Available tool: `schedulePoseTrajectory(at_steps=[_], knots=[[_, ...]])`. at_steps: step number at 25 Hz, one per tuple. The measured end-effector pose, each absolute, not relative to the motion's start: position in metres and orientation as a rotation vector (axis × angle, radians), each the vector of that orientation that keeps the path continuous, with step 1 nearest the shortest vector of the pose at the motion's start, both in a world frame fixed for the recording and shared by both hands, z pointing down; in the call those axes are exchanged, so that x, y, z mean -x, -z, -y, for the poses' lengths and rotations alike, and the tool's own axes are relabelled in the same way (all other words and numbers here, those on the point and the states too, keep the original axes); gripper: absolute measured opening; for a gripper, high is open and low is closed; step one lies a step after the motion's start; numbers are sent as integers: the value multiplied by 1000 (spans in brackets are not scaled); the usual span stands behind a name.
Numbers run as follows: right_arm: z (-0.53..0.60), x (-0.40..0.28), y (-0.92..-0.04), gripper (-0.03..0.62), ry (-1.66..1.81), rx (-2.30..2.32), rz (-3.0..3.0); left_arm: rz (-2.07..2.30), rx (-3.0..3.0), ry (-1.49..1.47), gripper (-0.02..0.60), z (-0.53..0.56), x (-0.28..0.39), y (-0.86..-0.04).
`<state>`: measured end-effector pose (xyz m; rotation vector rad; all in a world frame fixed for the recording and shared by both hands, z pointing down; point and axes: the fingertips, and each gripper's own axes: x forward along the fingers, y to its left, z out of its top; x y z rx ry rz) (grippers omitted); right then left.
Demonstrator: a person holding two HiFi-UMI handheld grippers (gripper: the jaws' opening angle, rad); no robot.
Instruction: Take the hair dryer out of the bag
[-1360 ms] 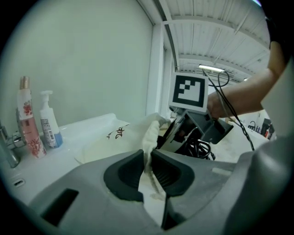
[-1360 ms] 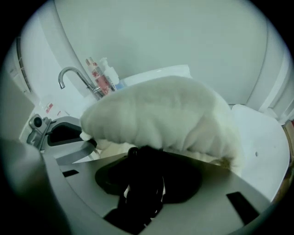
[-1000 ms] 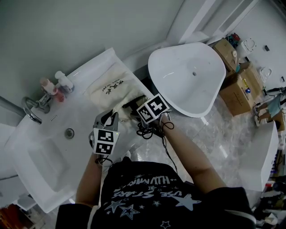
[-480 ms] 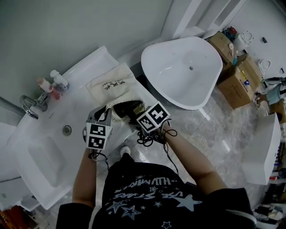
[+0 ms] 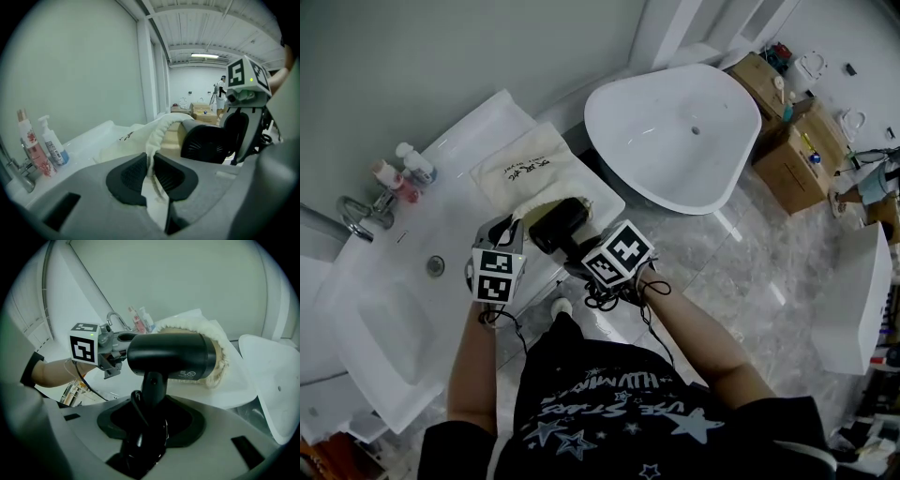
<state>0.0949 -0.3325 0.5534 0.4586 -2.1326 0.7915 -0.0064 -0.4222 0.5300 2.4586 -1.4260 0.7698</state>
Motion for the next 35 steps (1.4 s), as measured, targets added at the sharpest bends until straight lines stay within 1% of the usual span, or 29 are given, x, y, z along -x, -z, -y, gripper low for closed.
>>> schedulePoseTrajectory(at_steps=[5,6,10,13,16,21,26,29,31,35], knots=[[313,-113,-538,173,-828,-530,2195,1459,-2389,-814,74,413,8,-538],[309,-116,-535,173,-836,-549,2217,1456,-2375,-818,89,410,7,-538],[295,-129,-518,173,-872,-635,2301,1465,-2353,-779,218,393,3,-529],[281,-143,-508,173,-871,-694,2330,1491,-2361,-759,250,375,-1,-517],[262,-155,-498,173,-831,-728,2356,1518,-2374,-732,259,349,-6,-501],[229,-166,-488,173,-787,-784,2424,1552,-2394,-665,259,285,-15,-478],[204,-159,-493,173,-808,-788,2466,1564,-2379,-588,259,220,-13,-470],[197,-158,-493,173,-830,-822,2498,1553,-2364,-513,247,197,-16,-467],[194,-160,-493,173,-841,-857,2516,1544,-2372,-490,221,186,-20,-466],[186,-168,-493,173,-854,-941,2530,1521,-2397,-527,92,177,-23,-474]])
